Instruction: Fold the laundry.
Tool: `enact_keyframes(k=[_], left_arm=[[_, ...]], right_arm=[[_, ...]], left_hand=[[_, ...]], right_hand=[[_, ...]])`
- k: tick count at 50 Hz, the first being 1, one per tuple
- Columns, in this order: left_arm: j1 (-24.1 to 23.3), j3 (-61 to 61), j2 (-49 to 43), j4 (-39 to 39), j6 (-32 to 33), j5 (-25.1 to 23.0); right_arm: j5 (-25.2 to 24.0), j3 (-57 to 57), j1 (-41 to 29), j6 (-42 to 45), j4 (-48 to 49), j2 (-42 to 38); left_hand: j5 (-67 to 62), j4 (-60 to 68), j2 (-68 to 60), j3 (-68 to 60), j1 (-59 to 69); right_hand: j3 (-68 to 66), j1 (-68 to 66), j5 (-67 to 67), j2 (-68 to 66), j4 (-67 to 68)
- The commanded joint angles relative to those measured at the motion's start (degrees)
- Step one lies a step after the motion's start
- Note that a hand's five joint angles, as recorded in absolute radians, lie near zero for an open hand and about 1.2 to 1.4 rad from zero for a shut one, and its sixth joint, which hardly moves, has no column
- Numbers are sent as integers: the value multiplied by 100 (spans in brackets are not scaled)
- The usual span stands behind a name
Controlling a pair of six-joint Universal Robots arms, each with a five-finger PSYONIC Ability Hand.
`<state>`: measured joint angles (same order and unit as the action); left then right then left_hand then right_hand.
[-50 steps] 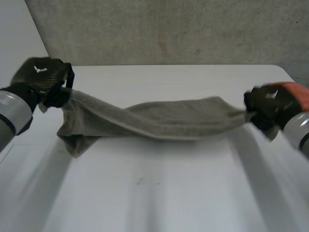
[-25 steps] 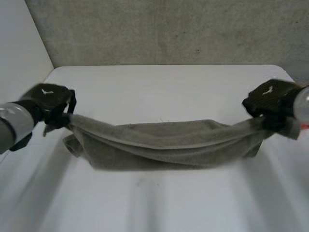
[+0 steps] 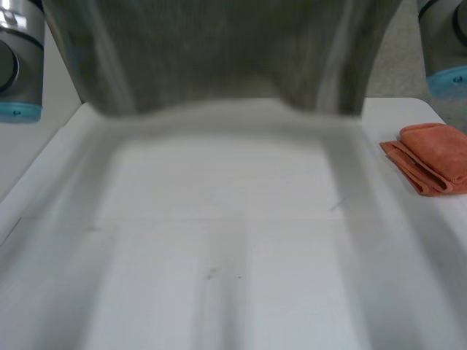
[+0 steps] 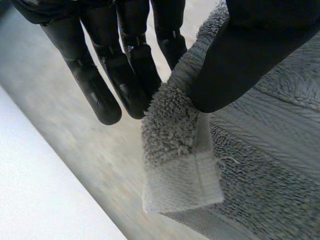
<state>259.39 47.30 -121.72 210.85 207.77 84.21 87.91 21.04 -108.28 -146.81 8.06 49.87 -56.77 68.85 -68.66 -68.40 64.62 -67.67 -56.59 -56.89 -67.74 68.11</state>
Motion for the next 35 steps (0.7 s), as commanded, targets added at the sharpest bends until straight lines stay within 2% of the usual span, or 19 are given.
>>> enact_keyframes(k=[1,11,16,23,27,33,35], left_arm=[[15,656,183,79,-342,-10],[51,2361,105,141,-351,-54],[-2,2976,-474,132,-334,-176],[7,3373,-774,-113,-193,-282],[24,3794,-634,-693,131,-273],[200,4699,525,-1985,756,-247],[296,5058,989,-2405,844,-256]], right_arm=[[7,479,-44,12,99,111],[-520,2164,-89,56,55,-64],[-573,2852,-88,135,-93,-372],[-521,2993,-62,513,-1393,-900],[-485,3125,-18,733,-2202,-733],[-520,3827,8,882,-2862,-13],[-529,4327,166,1232,-3125,452]], left_hand=[[-1323,1115,-1134,-1160,1538],[-1323,1115,-1134,-1160,1538],[-1323,1115,-1134,-1160,1538],[-1323,1115,-1134,-1160,1538],[-1323,1115,-1134,-1160,1538],[-1323,1115,-1134,-1160,1538],[-1323,1115,-1134,-1160,1538]], right_hand=[[-1233,-2341,-1311,-1226,1189],[-1233,-2341,-1311,-1226,1189],[-1233,-2341,-1311,-1226,1189],[-1233,-2341,-1311,-1226,1189],[-1233,-2341,-1311,-1226,1189],[-1233,-2341,-1311,-1226,1189],[-1233,-2341,-1311,-1226,1189]])
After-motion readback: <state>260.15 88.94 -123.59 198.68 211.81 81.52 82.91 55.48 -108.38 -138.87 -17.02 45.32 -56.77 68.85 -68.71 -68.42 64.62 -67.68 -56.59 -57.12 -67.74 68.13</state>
